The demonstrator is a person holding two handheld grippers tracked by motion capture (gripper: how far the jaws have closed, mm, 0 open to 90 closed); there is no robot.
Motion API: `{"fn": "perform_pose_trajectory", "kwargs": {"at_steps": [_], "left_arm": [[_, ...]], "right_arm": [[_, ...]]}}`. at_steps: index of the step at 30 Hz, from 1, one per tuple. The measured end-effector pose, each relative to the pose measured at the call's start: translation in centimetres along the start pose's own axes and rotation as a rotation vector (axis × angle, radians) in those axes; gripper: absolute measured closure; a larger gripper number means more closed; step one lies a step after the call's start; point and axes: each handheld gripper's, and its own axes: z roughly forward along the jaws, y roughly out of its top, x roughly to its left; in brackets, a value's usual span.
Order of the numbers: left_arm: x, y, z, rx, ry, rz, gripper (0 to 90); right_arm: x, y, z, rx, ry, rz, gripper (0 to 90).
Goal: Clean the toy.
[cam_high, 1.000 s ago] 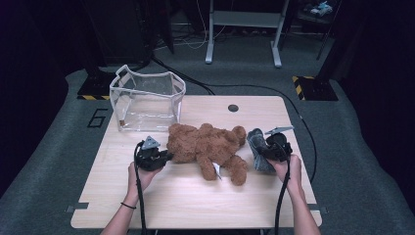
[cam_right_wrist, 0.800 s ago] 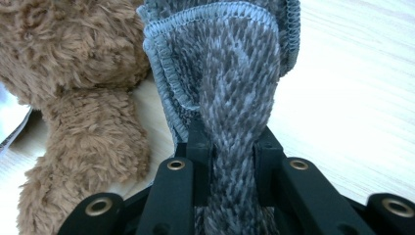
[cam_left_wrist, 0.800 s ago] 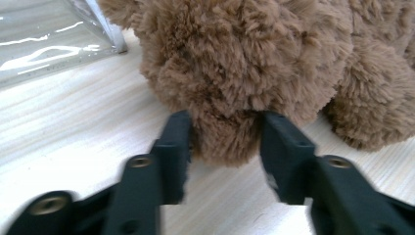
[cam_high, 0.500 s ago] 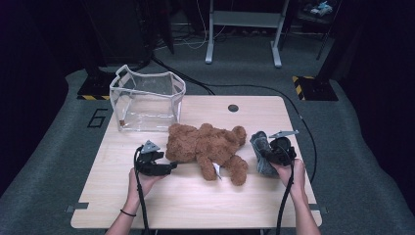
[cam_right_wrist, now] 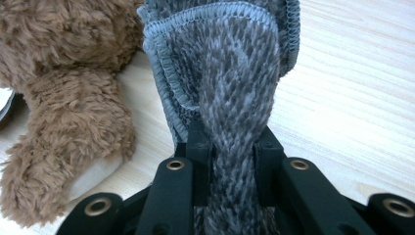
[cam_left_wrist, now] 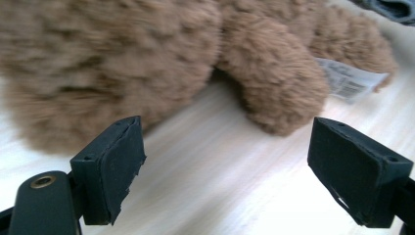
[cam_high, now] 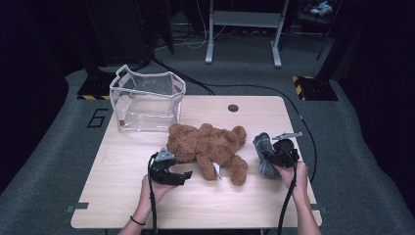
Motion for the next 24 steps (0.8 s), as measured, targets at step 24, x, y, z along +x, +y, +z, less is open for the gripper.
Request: {"fn": "perform_pose_trajectory", "kwargs": {"at_steps": [24], "left_arm": [[-3.8,1.2,6.3,0.07,-0.053,0.041,16.4]], "right_arm": [[-0.2,-0.2,-0.3,-0.001,-0.013,0.001,75.0]]}}
